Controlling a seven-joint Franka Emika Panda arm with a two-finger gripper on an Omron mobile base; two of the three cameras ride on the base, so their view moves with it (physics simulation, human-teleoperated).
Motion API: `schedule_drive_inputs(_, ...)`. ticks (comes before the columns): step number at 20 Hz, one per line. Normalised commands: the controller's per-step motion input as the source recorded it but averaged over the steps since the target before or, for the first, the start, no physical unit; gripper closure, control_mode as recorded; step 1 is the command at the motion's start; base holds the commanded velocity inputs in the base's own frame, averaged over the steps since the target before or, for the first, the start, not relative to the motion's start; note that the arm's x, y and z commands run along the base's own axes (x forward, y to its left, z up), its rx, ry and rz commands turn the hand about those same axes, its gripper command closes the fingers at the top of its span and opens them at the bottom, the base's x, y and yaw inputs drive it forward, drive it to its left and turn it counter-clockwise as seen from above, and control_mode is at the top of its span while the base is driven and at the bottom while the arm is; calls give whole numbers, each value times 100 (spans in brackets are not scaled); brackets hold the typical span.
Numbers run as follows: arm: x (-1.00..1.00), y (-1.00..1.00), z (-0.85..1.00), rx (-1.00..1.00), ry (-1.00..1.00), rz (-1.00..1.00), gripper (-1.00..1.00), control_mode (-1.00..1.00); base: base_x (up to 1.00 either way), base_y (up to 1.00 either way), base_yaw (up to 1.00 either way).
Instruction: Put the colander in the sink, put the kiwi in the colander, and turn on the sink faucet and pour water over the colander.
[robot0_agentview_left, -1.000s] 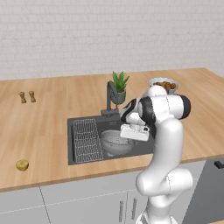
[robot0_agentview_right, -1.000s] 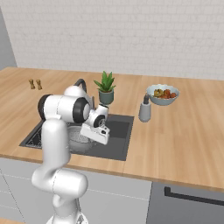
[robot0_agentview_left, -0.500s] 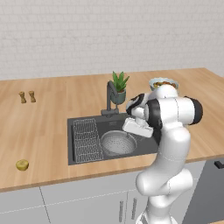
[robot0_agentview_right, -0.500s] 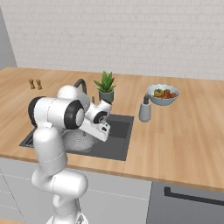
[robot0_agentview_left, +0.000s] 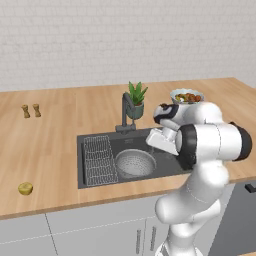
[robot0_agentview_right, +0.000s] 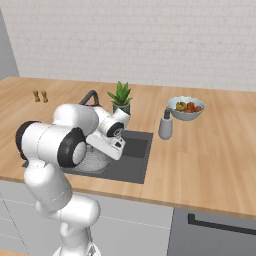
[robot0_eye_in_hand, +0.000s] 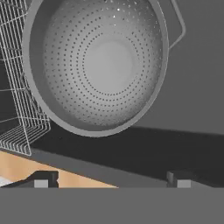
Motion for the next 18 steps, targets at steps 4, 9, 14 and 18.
schedule_drive_inputs(4,-62,39,54,0,7,10,-100,-100,0,0,0)
schedule_drive_inputs(9,-49,66,45,-6,8,18,-100,-100,0,0,0)
schedule_drive_inputs(14,-43,92,30,-19,-2,30,-100,-100,0,0,0)
schedule_drive_inputs(18,-17,100,18,-23,-18,31,-100,-100,0,0,0)
